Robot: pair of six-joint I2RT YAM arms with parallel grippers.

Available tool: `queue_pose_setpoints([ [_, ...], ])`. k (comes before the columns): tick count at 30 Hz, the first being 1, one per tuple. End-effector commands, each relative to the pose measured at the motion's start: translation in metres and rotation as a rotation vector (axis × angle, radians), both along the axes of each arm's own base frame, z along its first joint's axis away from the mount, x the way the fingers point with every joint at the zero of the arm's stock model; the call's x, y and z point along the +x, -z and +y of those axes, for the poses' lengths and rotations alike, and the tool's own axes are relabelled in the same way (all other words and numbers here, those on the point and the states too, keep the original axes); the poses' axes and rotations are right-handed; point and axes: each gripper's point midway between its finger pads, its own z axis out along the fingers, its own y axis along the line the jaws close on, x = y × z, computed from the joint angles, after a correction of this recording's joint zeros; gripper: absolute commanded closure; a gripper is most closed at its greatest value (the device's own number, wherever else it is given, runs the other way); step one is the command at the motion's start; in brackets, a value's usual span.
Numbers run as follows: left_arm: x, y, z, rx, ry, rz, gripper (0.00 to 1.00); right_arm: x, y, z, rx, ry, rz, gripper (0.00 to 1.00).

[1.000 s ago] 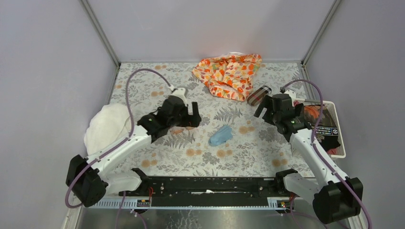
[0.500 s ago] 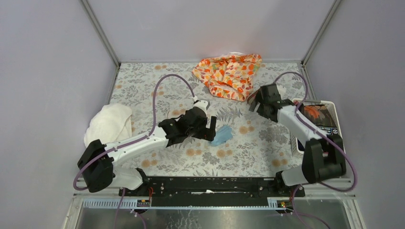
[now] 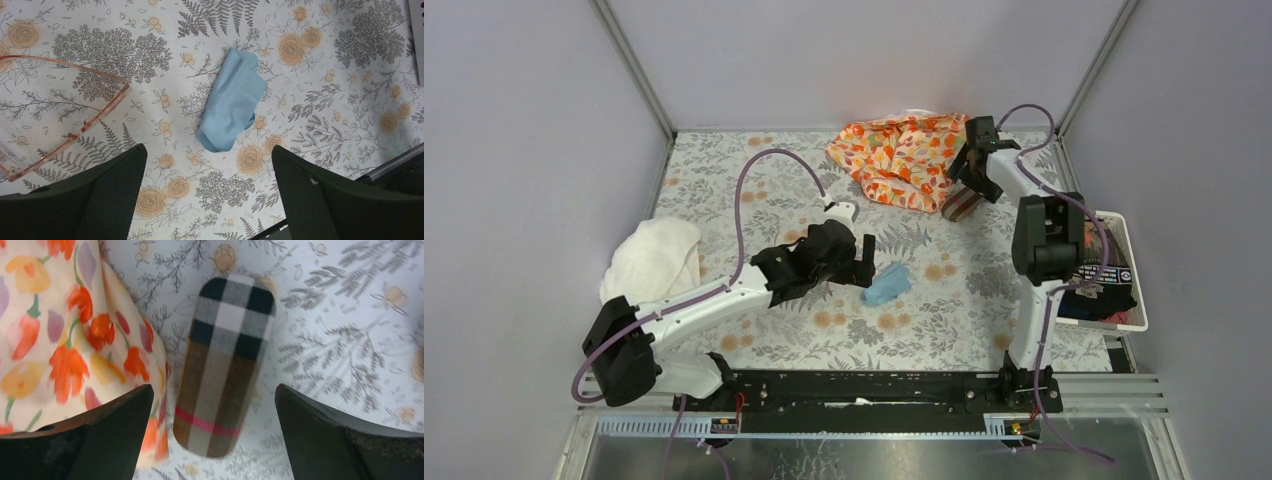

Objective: Organize the sunglasses
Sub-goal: Move the sunglasses case at the center of the board.

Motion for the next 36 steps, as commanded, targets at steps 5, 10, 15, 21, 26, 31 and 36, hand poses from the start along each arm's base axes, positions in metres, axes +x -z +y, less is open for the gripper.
queue_pose_setpoints([
  [5, 0.005, -0.018, 0.006, -0.011, -0.036, -0.049, 0.01, 0.004, 0.041, -0.001, -0.015, 0.031, 0.154, 0.01],
  [10, 0.005, -0.017, 0.008, -0.011, -0.039, -0.051, 0.01, -0.004, 0.048, 0.002, 0.01, 0.023, 0.157, 0.12],
  [15, 0.005, -0.015, 0.005, -0.005, -0.033, -0.043, 0.01, -0.022, 0.038, 0.009, 0.05, -0.024, 0.121, 0.28],
  [21, 0.008, -0.005, 0.003, -0.003, -0.062, -0.018, 0.01, -0.082, 0.048, 0.034, 0.166, -0.18, 0.117, 0.47],
  [26, 0.016, 0.009, 0.002, 0.037, -0.078, 0.04, 0.01, -0.15, 0.058, 0.072, 0.157, -0.382, 0.187, 0.48],
  [31, 0.031, 0.01, 0.01, 0.019, -0.126, 0.082, 0.01, -0.211, 0.067, 0.099, 0.088, -0.553, 0.287, 0.46],
  [36, 0.043, 0.021, 0.024, -0.022, -0.189, 0.162, 0.01, -0.221, 0.061, 0.096, -0.01, -0.562, 0.243, 0.33],
])
